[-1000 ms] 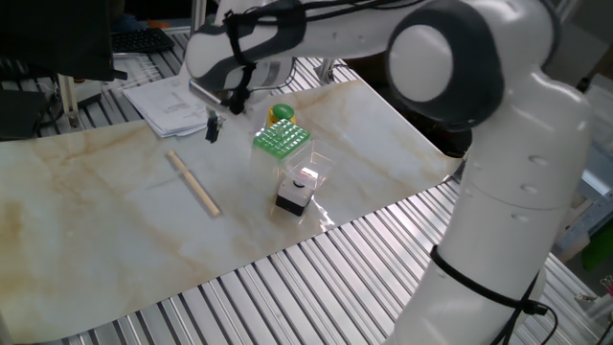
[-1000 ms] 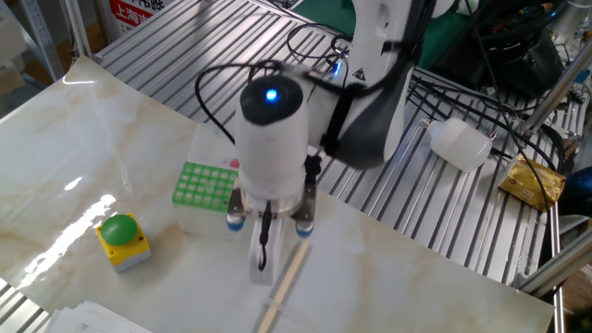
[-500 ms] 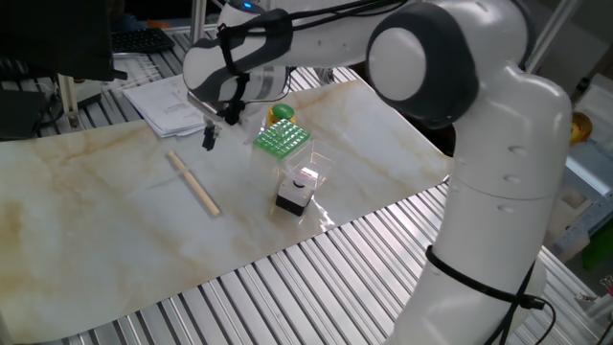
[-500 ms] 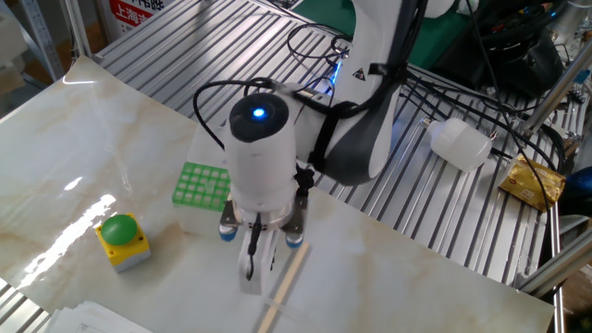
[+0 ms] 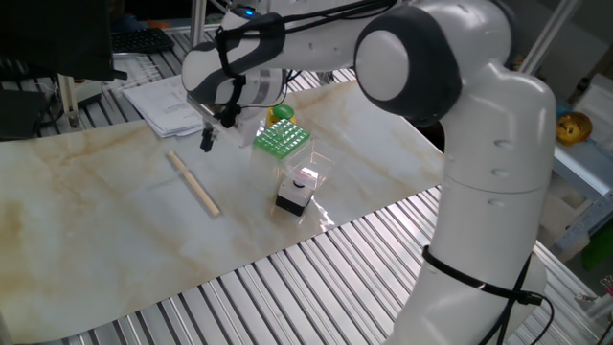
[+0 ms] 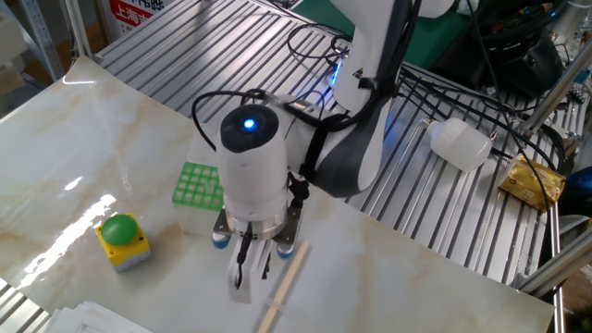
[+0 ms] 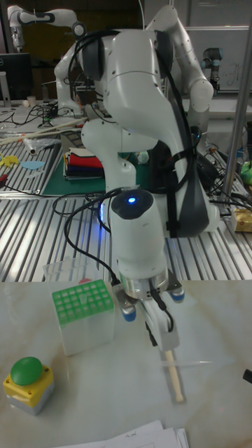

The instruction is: Insert a large pipette tip into the holder for large pipette tips

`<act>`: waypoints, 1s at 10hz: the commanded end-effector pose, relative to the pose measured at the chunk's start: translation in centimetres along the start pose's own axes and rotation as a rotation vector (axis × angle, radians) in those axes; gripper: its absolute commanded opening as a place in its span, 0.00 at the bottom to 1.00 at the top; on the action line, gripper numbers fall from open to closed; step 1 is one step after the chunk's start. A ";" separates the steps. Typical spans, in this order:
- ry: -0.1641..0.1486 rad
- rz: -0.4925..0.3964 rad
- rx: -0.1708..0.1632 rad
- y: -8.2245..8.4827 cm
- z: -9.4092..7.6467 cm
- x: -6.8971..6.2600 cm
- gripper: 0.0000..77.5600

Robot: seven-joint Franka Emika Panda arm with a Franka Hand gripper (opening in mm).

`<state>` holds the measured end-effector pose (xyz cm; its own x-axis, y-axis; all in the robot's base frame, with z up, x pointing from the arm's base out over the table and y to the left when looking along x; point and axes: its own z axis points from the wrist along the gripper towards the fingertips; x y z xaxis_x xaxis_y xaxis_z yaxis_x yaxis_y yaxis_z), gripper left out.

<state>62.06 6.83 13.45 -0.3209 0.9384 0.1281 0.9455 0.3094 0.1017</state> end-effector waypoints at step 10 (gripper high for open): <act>0.100 0.052 0.003 1.8 1.5 -1.3 0.00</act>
<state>64.09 6.49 11.91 -0.2753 0.9347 0.2249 0.9611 0.2618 0.0881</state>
